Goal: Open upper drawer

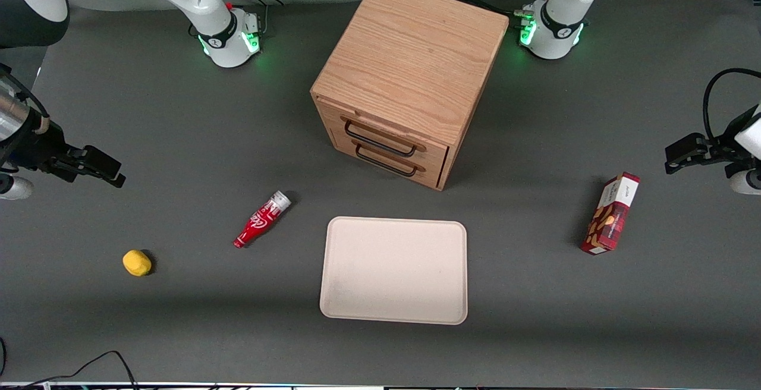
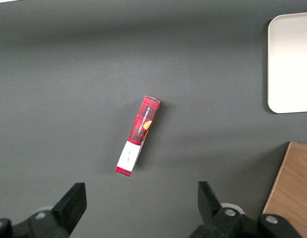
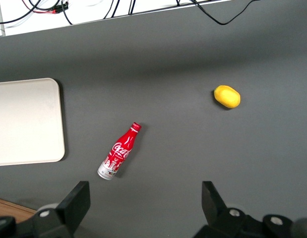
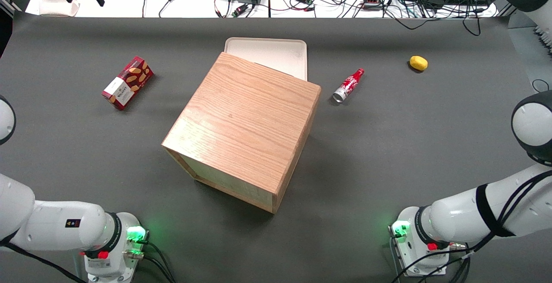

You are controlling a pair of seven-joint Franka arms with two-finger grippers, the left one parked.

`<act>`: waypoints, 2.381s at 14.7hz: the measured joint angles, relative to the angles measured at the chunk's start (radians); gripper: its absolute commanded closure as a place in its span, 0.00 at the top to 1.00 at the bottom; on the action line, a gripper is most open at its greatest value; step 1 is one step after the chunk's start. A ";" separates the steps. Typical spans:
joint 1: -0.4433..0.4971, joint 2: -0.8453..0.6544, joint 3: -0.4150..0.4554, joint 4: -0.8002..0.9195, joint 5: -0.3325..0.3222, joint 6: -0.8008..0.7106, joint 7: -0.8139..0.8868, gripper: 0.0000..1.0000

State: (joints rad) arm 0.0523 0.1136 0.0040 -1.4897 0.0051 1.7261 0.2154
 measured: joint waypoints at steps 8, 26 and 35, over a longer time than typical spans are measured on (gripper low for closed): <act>0.013 0.013 0.008 0.002 0.000 0.000 0.000 1.00; 0.088 0.231 0.473 0.099 -0.084 0.001 -0.261 1.00; 0.100 0.448 0.630 0.250 -0.084 0.006 -0.407 1.00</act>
State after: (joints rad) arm 0.1522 0.5621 0.6344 -1.2394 -0.0785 1.7323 -0.1916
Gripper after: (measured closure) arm 0.000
